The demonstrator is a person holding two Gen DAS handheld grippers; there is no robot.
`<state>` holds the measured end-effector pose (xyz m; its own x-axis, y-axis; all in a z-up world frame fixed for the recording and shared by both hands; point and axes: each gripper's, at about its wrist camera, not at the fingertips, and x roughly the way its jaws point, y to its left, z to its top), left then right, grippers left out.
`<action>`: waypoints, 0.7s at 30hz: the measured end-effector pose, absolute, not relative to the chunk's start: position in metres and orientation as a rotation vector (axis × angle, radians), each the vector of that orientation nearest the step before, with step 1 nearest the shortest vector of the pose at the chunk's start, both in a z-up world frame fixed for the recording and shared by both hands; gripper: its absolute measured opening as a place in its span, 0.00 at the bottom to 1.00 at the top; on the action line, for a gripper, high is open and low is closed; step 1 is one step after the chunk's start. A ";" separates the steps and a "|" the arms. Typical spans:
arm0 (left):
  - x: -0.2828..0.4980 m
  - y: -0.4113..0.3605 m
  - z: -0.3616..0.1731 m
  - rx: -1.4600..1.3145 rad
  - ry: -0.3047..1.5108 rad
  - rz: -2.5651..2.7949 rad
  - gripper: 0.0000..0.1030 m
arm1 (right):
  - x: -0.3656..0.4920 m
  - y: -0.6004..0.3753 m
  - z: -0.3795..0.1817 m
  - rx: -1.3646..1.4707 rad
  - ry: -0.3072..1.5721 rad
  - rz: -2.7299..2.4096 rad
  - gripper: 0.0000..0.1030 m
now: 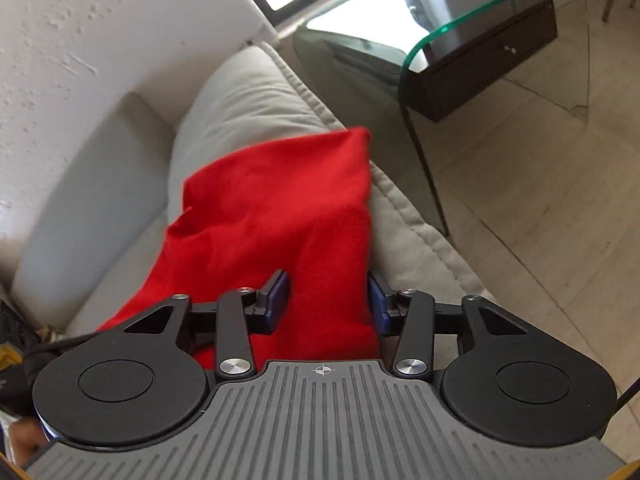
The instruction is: Fold clothes
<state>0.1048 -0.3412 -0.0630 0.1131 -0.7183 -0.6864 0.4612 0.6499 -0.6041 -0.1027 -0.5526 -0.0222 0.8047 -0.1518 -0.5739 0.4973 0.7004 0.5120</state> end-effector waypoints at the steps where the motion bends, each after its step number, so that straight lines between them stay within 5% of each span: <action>1: 0.100 -0.332 -0.059 -0.248 1.159 -0.856 0.41 | -0.106 -0.557 -0.032 0.733 0.548 -0.387 0.59; 5: 0.077 -0.292 -0.042 -0.171 1.114 -0.739 0.41 | -0.131 -0.553 -0.041 0.742 0.563 -0.421 0.61; 7: 0.060 -0.276 -0.027 -0.106 1.007 -0.674 0.32 | -0.150 -0.543 -0.031 0.725 0.530 -0.437 0.61; 13: 0.020 -0.268 0.013 0.066 0.699 -0.716 0.32 | -0.175 -0.520 -0.004 0.728 0.425 -0.457 0.66; 15: 0.018 -0.296 0.004 0.133 0.659 -0.772 0.32 | -0.159 -0.516 -0.002 0.677 0.431 -0.472 0.41; 16: 0.017 -0.310 -0.001 0.167 0.641 -0.798 0.32 | -0.147 -0.513 -0.004 0.637 0.443 -0.479 0.06; 21: 0.004 -0.347 -0.038 0.376 0.699 -0.788 0.30 | -0.121 -0.502 -0.032 0.629 0.597 -0.462 0.05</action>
